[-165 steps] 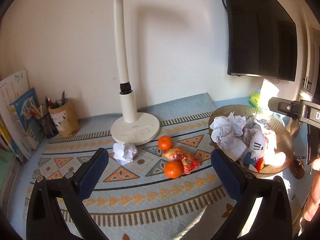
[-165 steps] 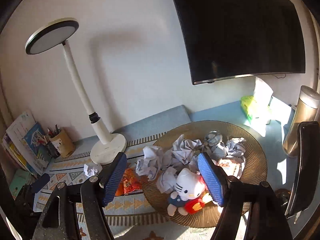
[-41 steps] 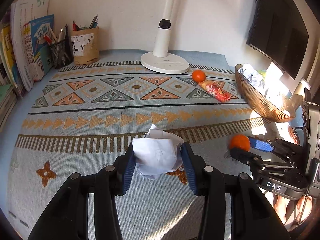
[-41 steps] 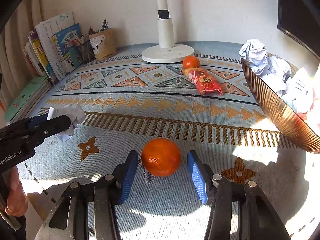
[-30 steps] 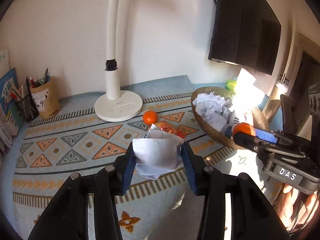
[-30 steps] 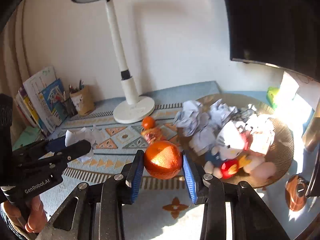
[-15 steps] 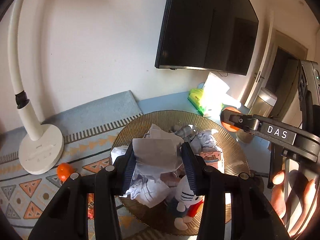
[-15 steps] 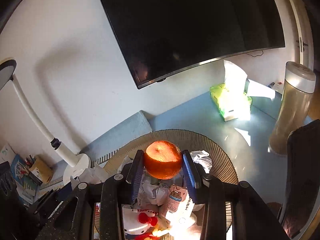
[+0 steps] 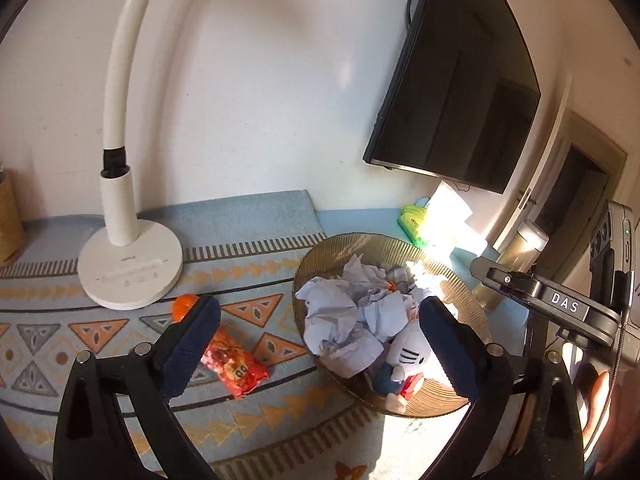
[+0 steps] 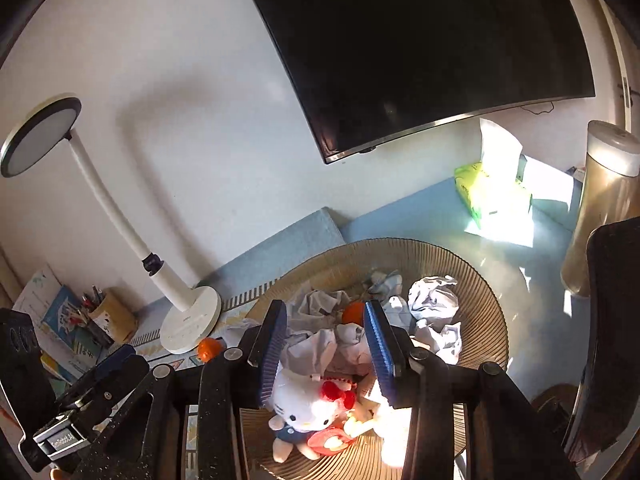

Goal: Organize objects
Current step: 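Move both open tools back toward the orange and red snack bag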

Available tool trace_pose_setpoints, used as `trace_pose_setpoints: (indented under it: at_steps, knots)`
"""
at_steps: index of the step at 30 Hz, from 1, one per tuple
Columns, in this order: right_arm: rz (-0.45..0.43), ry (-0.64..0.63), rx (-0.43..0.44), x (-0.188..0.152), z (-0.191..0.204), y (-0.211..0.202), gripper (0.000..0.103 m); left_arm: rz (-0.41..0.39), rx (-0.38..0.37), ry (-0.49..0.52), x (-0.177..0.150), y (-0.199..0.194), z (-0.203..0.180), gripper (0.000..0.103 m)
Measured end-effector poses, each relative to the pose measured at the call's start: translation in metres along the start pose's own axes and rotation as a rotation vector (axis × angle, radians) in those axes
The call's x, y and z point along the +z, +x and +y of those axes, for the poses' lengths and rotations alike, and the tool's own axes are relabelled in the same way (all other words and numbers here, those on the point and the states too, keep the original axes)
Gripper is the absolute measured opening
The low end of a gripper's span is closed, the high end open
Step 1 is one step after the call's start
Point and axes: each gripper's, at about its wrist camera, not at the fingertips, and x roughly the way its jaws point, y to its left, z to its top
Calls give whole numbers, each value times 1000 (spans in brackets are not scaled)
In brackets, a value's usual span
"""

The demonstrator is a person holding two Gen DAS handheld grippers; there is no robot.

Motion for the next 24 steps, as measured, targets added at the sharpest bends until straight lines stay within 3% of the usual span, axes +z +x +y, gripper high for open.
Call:
trace_pose_setpoints:
  at_steps: [5,11,14,18,22,24]
  knots:
    - [-3,-137,124,-17,69,-24,39,-91,196,-3,-3,-72,43,100]
    - [44,-249,233,-56,144,-25,39,-152,292,-91,-18,-133,101,102]
    - [127,-282,230,-94,164,0,39,-122,375,-113,-46,-133,126,102]
    - [219,-336,203,-140,177,49,39,-5,459,-152,-92,-101,163,102]
    - [270,-412,113,-161,185,90,39,58,472,-208,-116,-82,184,101]
    - [275,-400,114,-164,181,98,40,18,469,-214,-116,-89,183,102]
